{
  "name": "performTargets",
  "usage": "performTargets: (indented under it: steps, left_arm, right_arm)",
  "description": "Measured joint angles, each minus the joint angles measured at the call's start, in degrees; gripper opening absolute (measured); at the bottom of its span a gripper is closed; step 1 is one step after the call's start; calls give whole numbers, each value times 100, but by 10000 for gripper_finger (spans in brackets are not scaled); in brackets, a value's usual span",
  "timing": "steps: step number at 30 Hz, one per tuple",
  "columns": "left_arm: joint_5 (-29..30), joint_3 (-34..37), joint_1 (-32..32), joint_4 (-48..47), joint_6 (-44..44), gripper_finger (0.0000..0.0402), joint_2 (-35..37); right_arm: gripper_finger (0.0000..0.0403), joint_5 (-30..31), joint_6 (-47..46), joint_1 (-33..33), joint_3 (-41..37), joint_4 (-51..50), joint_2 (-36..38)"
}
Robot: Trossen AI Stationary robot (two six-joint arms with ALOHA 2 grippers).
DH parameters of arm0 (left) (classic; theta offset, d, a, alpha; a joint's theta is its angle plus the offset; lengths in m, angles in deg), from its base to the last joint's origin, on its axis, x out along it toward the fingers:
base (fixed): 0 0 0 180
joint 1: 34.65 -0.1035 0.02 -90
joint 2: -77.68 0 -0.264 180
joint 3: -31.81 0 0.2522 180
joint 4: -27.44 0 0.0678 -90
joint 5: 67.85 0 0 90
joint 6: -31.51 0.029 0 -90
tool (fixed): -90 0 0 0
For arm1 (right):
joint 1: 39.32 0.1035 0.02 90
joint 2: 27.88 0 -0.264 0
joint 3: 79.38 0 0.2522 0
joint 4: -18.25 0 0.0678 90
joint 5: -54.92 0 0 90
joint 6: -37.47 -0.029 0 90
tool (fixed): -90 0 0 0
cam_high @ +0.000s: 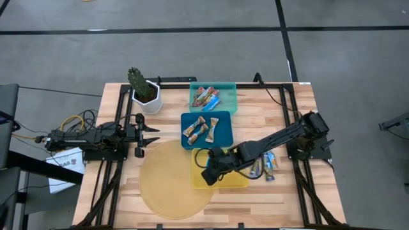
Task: Pick and place Granola Bars by type
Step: Put the blue granola bar into the yellow bin, then put the yellow granola bar into the blue bin
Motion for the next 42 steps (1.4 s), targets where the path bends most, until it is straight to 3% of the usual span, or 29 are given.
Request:
performTargets:
  steps: [19,32,42]
  left_arm:
    - [0,-1,0,0,-7,137,-7]
    - [0,0,0,0,3,137,-7]
    - [0,-2,0,0,-5,137,-7]
  right_arm:
    - [5,28,57,-114,-20,377,-621]
    - [82,122,57,-116,-7,412,-602]
    - [93,272,60,-59,-7,549,-600]
